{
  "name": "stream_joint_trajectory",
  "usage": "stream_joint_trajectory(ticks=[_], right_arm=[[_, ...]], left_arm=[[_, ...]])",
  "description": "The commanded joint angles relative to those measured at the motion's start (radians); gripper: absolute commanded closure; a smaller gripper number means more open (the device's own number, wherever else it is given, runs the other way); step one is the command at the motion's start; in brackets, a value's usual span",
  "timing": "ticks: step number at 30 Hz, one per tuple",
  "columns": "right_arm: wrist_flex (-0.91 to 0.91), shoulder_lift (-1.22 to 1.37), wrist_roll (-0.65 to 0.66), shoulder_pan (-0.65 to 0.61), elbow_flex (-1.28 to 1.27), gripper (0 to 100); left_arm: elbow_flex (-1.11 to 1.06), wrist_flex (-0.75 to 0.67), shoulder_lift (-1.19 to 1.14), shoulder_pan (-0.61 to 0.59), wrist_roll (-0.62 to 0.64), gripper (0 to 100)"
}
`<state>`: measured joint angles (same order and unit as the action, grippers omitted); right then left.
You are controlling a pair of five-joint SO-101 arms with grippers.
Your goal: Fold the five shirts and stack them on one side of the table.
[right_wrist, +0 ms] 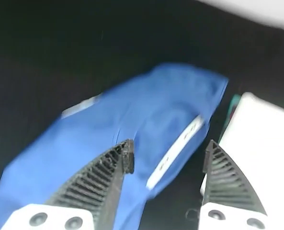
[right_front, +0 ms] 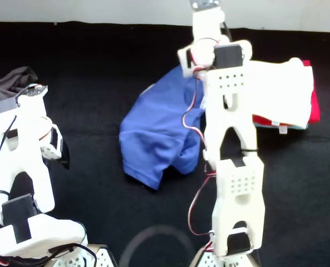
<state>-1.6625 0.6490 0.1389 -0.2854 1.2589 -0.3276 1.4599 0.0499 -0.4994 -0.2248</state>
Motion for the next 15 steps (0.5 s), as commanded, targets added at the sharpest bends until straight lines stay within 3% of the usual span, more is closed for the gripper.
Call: stream_joint_trajectory(ticks=[1, 8, 15], right_arm=[[-0.099, -0.094, -0.009, -0.039, 0.045, 76.4], [-0.105, -0.295, -0.011, -0.160, -0.070, 76.4], [-0.093, -0.584, -0.011, -0.312, -0.648, 76.4]], left_arm=[[0.074, 0.054, 0.047, 0.008, 0.008, 84], [0.160, 0.140, 0.047, 0.008, 0.009, 84], [0.176, 0.166, 0.111, -0.042, 0.011, 84]])
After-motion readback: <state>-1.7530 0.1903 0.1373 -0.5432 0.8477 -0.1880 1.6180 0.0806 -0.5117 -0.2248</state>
